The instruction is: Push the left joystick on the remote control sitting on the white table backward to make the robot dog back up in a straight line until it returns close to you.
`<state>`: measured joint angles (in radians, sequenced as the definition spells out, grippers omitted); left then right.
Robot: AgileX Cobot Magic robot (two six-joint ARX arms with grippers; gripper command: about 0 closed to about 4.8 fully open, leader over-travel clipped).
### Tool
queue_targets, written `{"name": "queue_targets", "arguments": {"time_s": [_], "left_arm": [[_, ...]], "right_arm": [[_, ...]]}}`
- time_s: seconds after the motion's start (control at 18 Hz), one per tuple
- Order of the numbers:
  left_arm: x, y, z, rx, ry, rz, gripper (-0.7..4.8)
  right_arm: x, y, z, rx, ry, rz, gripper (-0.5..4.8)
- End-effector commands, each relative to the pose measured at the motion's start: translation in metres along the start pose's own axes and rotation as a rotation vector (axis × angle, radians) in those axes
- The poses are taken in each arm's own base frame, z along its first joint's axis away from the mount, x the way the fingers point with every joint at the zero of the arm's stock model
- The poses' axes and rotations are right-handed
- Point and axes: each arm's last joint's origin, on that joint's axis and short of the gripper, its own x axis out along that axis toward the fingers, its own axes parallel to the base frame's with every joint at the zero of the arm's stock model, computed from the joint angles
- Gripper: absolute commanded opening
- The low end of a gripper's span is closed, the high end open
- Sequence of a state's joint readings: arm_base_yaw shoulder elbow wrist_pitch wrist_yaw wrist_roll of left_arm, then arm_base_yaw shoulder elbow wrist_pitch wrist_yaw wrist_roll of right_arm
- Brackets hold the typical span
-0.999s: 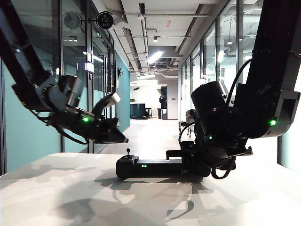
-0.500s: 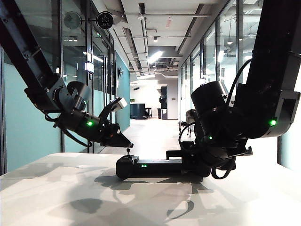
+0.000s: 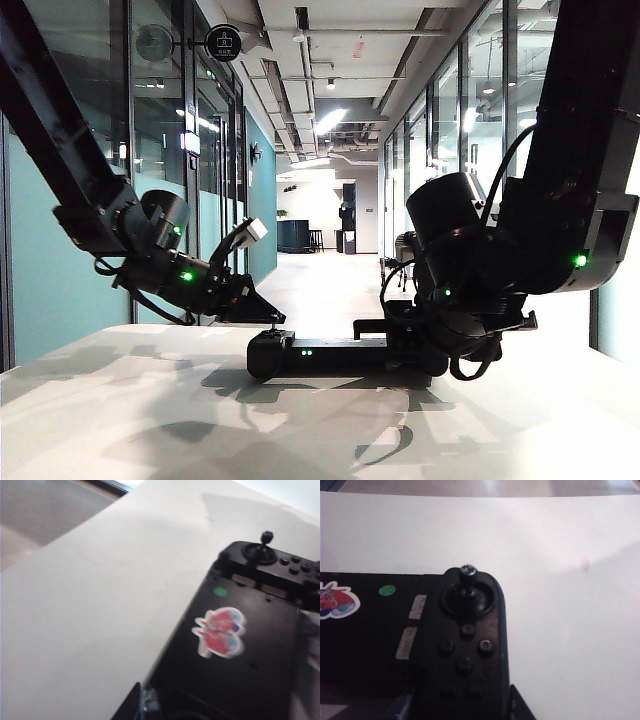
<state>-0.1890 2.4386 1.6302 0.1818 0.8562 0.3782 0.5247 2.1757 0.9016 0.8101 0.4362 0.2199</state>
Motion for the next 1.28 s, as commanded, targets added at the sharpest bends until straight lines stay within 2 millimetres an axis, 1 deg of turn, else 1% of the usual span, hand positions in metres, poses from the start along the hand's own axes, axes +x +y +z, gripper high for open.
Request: {"name": "queue_targets", "arguments": {"time_s": [0.06, 0.22, 0.39, 1.28], "left_arm": [[0.006, 0.0092, 0.0087, 0.008, -0.01, -0.035, -0.07], [0.0069, 0.0106, 0.0122, 0.019, -0.026, -0.067, -0.07], [0.0067, 0.0081, 0.0083, 0.041, -0.009, -0.104, -0.07], [0.006, 0.0048, 0.0027, 0.071, 0.022, -0.139, -0.06]], "right_arm": [[-0.0002, 0.0001, 0.0034, 0.0, -0.016, -0.012, 1.66], [-0.0002, 0.0001, 0.0034, 0.0, -0.016, -0.012, 1.66], [-0.0002, 0.0001, 0.0035, 0.0, -0.017, -0.011, 1.66], [-0.0002, 0.0, 0.0033, -0.001, -0.015, -0.012, 1.66]]}}
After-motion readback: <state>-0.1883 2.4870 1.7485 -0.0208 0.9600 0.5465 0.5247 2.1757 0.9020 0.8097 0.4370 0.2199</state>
